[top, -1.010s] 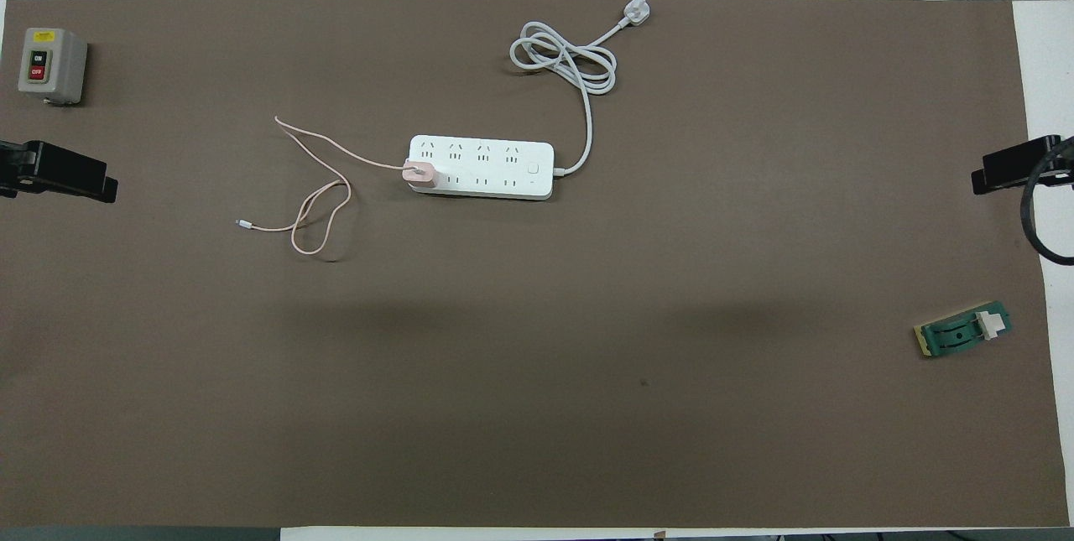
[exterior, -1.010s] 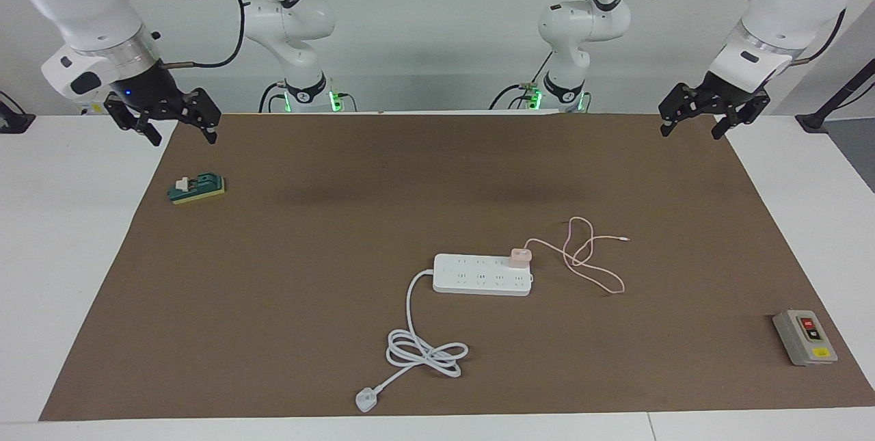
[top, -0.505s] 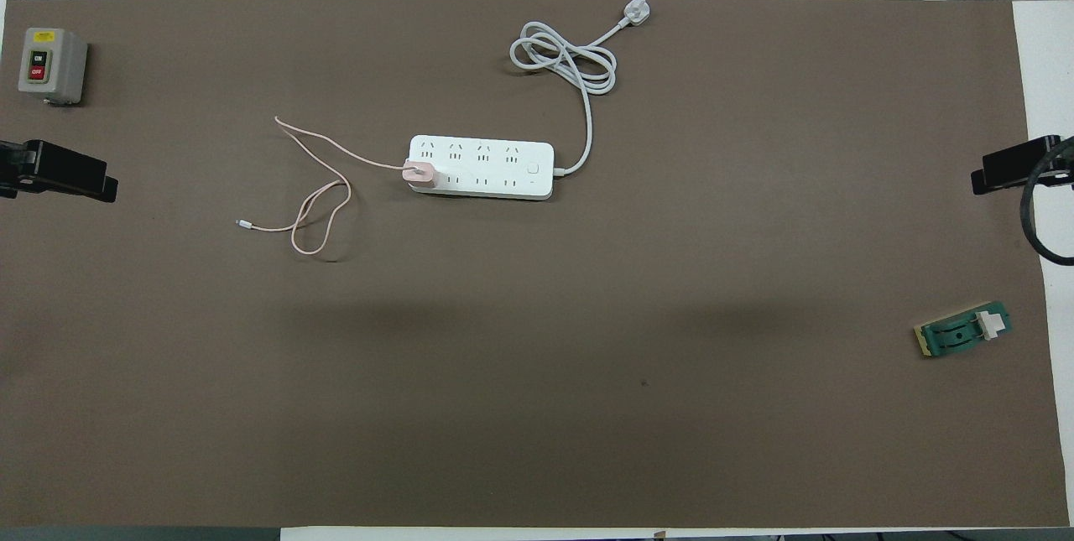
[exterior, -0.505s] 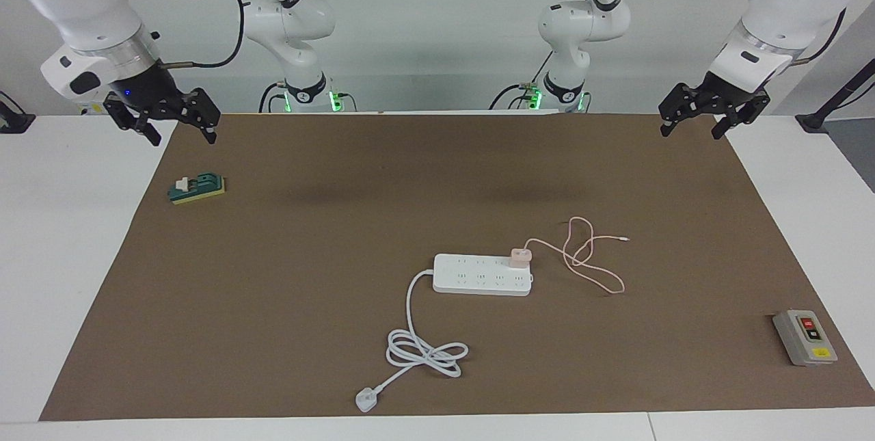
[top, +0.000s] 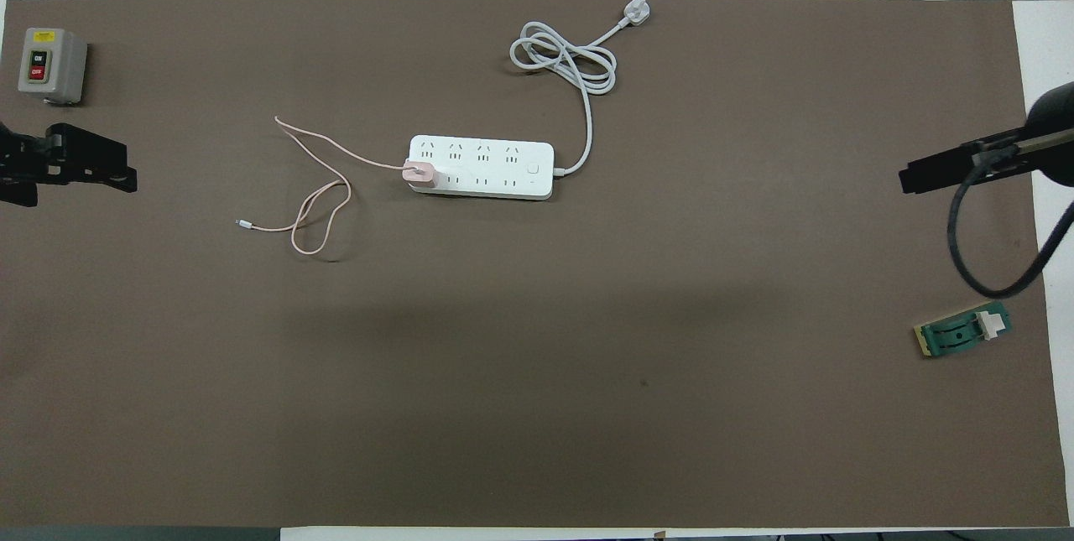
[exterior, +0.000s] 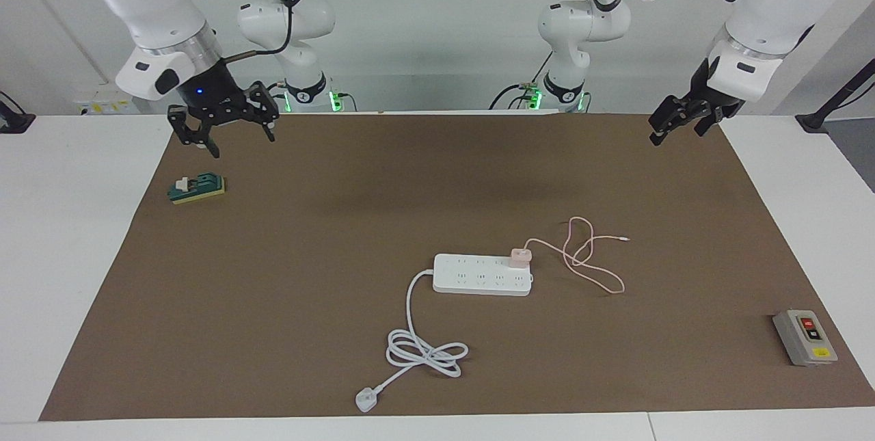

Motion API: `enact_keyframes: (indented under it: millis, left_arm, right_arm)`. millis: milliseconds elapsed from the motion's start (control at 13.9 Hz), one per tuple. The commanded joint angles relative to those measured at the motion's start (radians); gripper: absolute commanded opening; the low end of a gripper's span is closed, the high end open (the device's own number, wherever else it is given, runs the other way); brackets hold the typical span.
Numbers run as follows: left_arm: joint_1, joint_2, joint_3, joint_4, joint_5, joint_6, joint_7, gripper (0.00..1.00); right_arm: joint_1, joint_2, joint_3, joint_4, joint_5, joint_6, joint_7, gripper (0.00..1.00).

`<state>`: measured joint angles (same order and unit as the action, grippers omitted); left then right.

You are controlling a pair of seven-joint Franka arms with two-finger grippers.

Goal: Unplug charger and place it aside
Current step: 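Reach the left gripper to the pink charger while the right gripper reaches the strip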

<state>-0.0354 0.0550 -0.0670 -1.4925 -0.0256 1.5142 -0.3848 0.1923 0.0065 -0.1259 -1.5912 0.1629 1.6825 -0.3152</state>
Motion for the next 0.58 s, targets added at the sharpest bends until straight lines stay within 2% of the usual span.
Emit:
enact_keyframes:
  millis: [0,288,505]
  left_arm:
    - [-0.052,0.068,0.007,0.053,-0.007,0.032,-0.278,1.00]
    - [-0.086,0.103,0.007,0.060,-0.005,0.080,-0.645,1.00]
    - [-0.095,0.127,0.007,0.060,-0.007,0.104,-0.889,1.00]
  right_arm:
    - [-0.016,-0.023,-0.003,-0.071,0.102,0.103,-0.232,1.00]
    - [0.019,0.064,-0.001,-0.104,0.240,0.239,-0.545,1.00]
    - [0.085,0.131,0.000,-0.121,0.312,0.368,-0.668,1.00]
